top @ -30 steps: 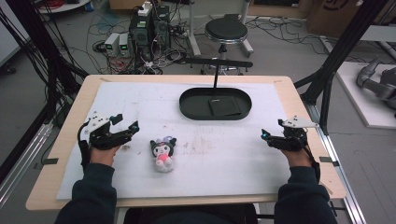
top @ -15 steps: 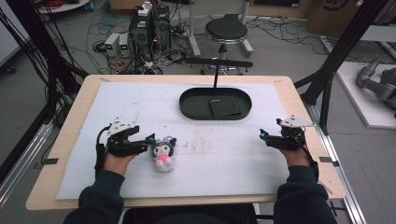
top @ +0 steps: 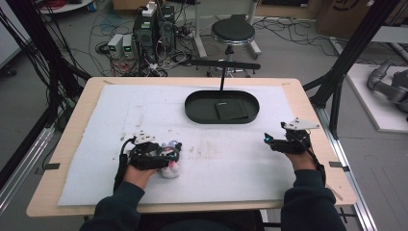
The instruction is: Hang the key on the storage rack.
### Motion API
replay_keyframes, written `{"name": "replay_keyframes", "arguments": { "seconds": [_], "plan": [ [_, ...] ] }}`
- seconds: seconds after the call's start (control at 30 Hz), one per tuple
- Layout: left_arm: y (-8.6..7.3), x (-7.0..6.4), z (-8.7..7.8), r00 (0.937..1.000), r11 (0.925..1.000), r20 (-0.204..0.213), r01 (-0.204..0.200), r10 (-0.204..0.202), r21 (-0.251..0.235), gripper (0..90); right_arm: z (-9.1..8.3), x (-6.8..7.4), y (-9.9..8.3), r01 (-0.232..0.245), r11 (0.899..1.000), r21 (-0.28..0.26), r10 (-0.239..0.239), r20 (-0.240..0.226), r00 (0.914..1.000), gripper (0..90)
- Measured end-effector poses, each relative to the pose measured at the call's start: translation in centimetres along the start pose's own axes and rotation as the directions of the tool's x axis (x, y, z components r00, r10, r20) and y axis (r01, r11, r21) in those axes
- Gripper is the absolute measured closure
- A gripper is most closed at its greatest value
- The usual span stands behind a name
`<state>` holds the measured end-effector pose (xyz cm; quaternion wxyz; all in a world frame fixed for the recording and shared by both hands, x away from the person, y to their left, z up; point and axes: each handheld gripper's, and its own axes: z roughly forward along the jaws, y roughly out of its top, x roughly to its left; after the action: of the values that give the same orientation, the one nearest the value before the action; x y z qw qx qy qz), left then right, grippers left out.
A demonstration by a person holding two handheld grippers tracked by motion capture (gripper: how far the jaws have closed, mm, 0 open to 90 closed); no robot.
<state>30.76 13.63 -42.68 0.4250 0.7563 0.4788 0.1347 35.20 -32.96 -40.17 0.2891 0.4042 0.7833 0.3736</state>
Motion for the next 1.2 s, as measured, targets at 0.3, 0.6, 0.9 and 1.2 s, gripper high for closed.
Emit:
{"name": "replay_keyframes", "arguments": {
  "seconds": [0.3, 0.6, 0.9, 1.2],
  "plan": [
    [0.4, 0.1, 1.3, 0.9973, 0.9975, 0.062, -0.042, 0.039, 0.057, 22.6, 0.0, 0.1, 0.0, 0.0, 1.0, 0.002, 0.0, 0.0, 1.0, 21.9],
    [2.1, 3.9, 1.5, 0.9228, 0.9594, 0.32, -0.261, 0.215, 0.108, 32.8, -0.1, 0.1, 0.0, -0.015, 1.0, -0.001, 0.015, -0.002, 0.9999, 21.9],
    [2.5, 3.6, 1.4, 0.9831, 0.9867, 0.137, -0.135, 0.122, 0.091, 23.1, 0.0, 0.1, 0.0, -0.017, 1.0, -0.001, 0.017, -0.004, 0.9999, 22.0],
    [1.3, 0.8, -0.1, 0.9947, 0.9975, -0.096, -0.029, 0.035, 0.065, 23.4, 0.0, 0.1, 0.0, -0.019, 1.0, 0.003, 0.019, -0.003, 0.9998, 22.1]
  ]
}}
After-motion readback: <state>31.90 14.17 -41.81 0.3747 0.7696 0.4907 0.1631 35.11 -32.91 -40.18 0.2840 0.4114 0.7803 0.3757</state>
